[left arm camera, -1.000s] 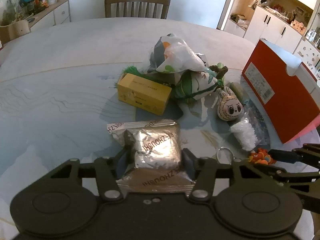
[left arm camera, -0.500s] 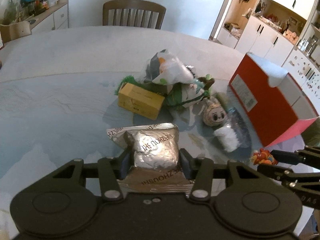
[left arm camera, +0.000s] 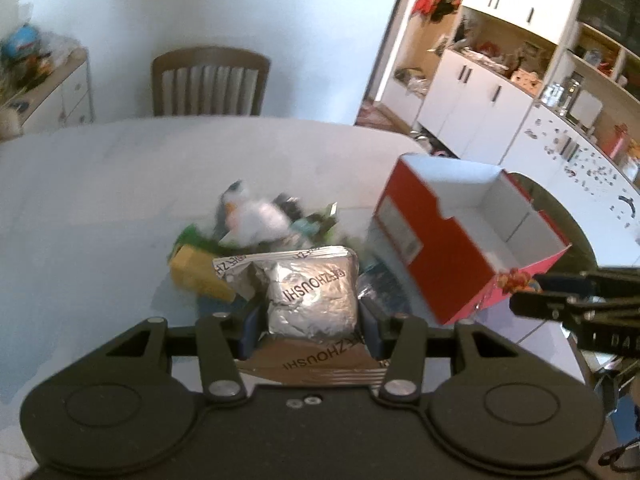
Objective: Organize objects
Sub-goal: 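Carry the foil bag and dragon keychain into the red shoebox with both tools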
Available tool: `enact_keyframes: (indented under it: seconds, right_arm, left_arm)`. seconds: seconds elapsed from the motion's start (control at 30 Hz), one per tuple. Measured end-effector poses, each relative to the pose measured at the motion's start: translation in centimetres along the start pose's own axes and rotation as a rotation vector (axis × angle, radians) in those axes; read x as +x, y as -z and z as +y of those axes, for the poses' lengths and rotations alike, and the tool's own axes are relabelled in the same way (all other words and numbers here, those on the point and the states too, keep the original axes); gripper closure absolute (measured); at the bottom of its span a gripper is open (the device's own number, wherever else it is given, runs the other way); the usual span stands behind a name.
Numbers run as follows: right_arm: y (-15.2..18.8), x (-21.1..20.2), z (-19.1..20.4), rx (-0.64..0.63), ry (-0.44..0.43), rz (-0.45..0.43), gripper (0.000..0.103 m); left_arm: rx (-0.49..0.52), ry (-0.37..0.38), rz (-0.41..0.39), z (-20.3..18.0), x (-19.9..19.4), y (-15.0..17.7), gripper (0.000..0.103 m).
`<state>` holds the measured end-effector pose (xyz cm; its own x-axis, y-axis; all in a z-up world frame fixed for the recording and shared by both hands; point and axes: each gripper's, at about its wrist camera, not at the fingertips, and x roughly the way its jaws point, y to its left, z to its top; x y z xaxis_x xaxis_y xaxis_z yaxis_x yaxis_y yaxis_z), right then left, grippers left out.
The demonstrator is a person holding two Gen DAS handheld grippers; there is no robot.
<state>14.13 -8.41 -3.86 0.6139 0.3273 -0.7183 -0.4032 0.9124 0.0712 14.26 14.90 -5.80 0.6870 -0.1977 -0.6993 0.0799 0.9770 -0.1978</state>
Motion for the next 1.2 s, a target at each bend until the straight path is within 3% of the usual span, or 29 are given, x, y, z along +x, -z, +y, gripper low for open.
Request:
enact_keyframes:
  seconds: [0.5, 0.97, 1.2]
  right_arm:
    - [-4.2, -0.9, -9.0, -0.019, 0.053, -0.075, 0.064]
    - [-4.4, 1.3, -19.5, -0.058, 0.067, -0.029, 0.064]
    - [-3.8, 3.7, -22.2, -0.092, 0.068, 0.014, 0.064]
  left_arm:
    - [0.088, 0.002, -0.031, -8.7, 2.7, -4.7, 0.054]
    - [0.139, -0.009, -0.022, -18.1, 9.0, -9.0, 0.054]
    - [0.169, -0.003, 0.015, -21.6, 13.3, -10.6, 0.054]
